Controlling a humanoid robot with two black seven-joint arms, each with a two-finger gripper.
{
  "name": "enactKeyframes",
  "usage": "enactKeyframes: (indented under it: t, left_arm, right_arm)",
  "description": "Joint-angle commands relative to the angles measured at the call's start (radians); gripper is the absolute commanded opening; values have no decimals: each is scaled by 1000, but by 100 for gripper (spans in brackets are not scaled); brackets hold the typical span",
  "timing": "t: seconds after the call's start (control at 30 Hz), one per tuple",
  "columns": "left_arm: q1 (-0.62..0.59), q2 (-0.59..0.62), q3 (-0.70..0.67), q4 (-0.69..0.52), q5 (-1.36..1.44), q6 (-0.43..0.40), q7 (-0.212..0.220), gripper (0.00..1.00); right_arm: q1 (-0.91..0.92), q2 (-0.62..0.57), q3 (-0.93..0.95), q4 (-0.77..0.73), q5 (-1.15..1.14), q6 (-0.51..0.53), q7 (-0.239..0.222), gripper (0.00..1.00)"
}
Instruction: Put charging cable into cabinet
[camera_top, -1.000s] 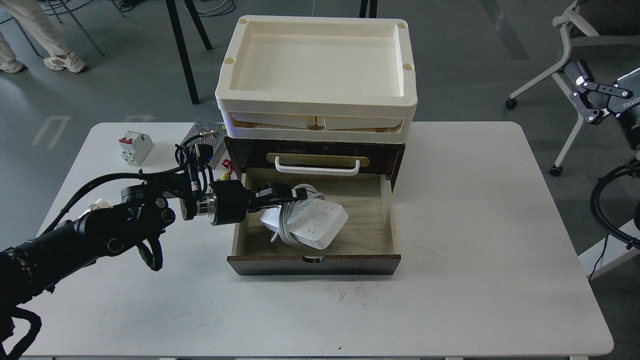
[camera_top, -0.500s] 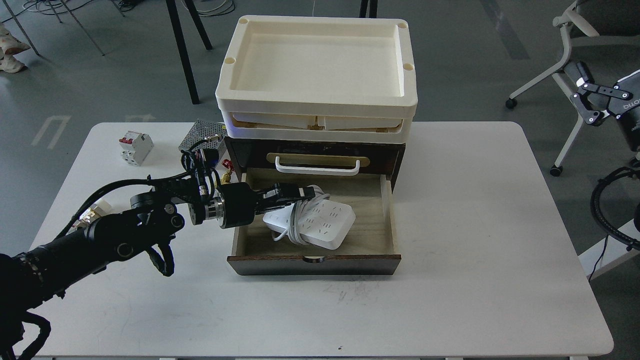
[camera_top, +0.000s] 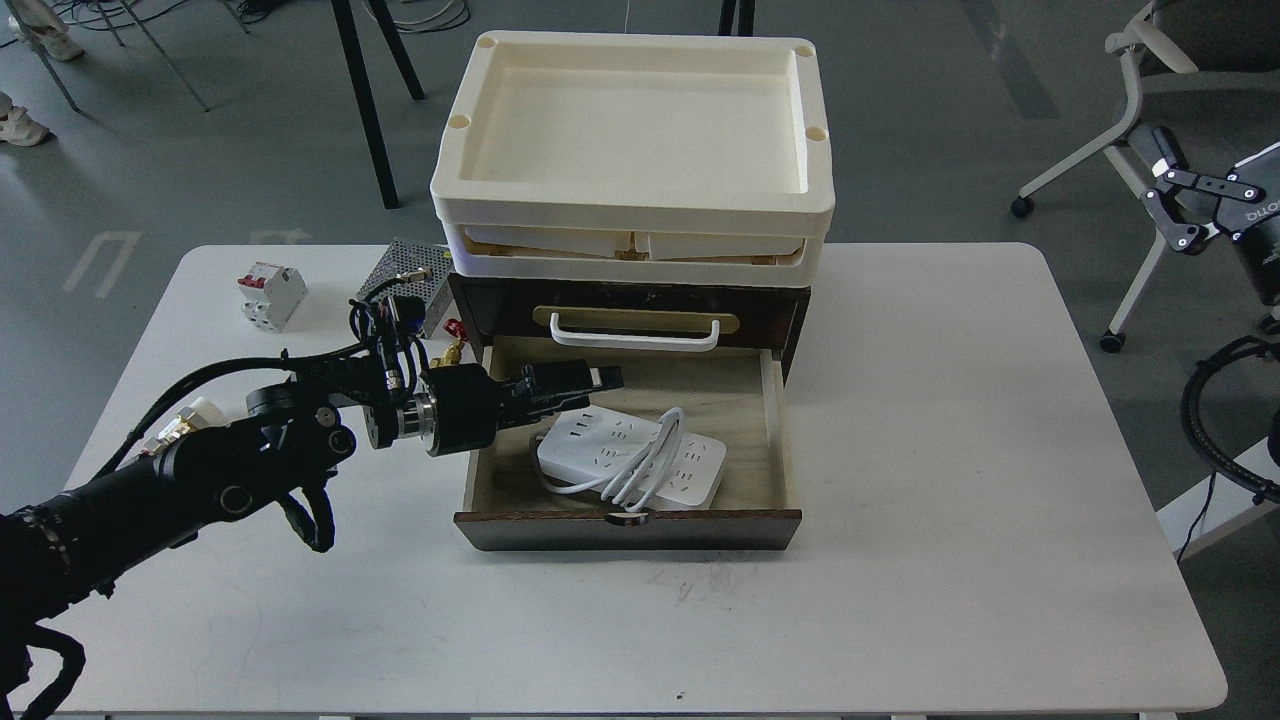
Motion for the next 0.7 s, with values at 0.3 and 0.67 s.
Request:
enactKeyframes:
  t: [0.3,0.67]
  left_arm:
    - [23,282,-182,-10,-372,-62,0,92]
    - [45,286,-345,15,-985,-62,0,93]
  right_arm:
    - [-3,5,27,9,0,0,0,100]
    - [-1,60,107,26,-1,0,0,100]
